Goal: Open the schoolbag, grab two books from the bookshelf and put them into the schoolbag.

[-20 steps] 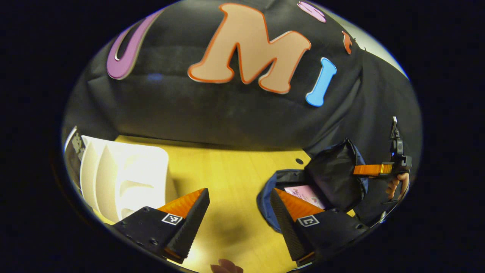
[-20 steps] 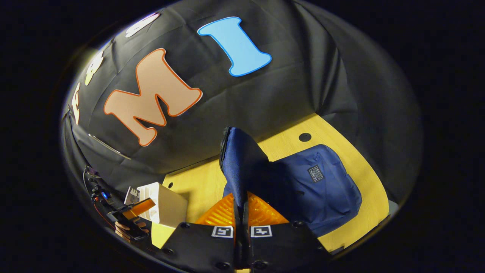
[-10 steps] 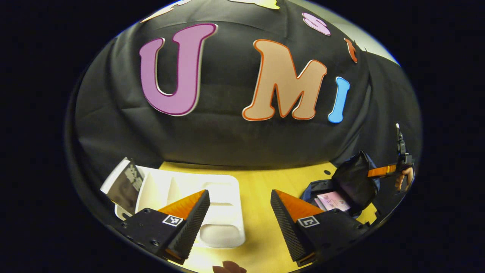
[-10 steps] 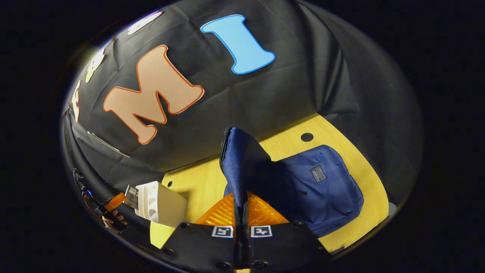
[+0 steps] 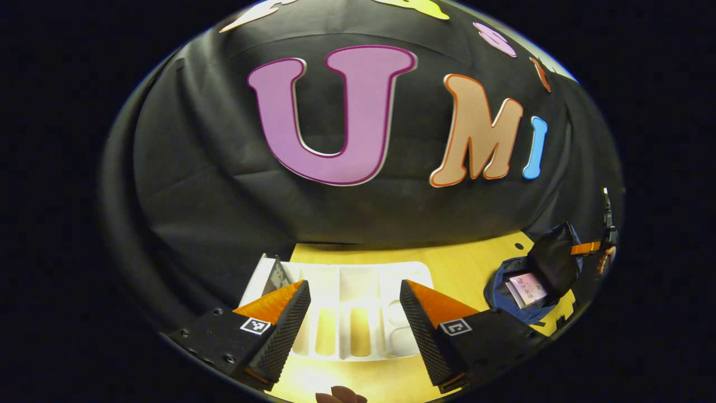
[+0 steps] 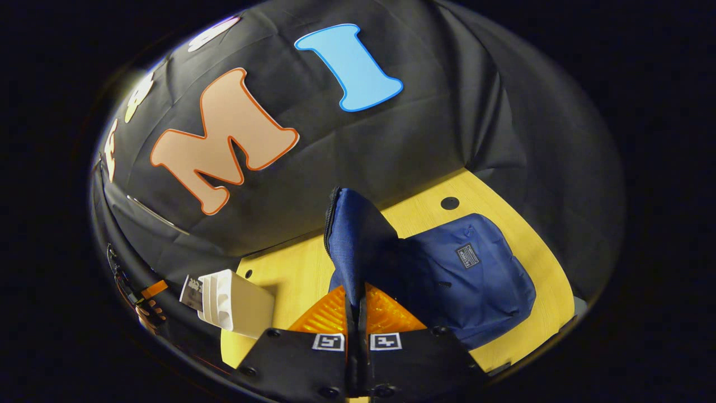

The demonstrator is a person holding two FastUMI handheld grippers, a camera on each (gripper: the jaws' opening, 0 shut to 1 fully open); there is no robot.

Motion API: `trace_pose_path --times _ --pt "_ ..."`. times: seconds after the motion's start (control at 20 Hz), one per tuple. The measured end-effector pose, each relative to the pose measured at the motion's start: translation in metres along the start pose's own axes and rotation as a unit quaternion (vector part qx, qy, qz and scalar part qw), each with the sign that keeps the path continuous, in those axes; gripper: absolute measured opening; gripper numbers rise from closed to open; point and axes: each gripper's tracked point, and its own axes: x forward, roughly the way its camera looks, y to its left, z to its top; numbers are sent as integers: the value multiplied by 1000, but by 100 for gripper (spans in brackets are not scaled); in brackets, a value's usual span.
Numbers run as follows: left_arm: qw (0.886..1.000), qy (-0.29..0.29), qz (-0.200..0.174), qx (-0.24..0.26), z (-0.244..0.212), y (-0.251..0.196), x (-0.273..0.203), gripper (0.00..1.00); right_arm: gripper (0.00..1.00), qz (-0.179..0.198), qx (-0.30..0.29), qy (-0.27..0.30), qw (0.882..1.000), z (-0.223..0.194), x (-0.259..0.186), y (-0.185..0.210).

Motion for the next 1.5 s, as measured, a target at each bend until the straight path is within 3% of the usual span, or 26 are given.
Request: trace_pose_path --times 0.4,0.7,1.0,1.05,1.2,1.3,1.4,1.45,1.5 --pt "996 82 30 14 -21 86 33 92 3 -13 10 -7 1000 -1 -4 1" --pt "982 181 57 17 -67 138 75 93 4 -21 10 -9 1000 -4 -7 1" --pt "964 259 60 5 -107 144 102 93 4 -25 7 -9 1000 -5 -7 2" --pt "963 262 61 5 -110 144 107 89 4 -25 4 -9 1000 -6 -8 2" --pt "953 295 70 9 -123 147 110 93 3 -26 4 -9 1000 -5 -9 2" --pt "947 313 70 9 -131 146 113 87 4 -27 5 -10 1000 -5 -10 1" --pt "939 336 68 12 -137 147 113 95 3 -27 4 -10 1000 -5 -9 1" --pt "936 345 68 15 -138 148 114 89 3 -27 5 -11 1000 -5 -9 1" --pt "933 353 72 17 -139 150 115 94 4 -27 4 -11 1000 -5 -9 1"
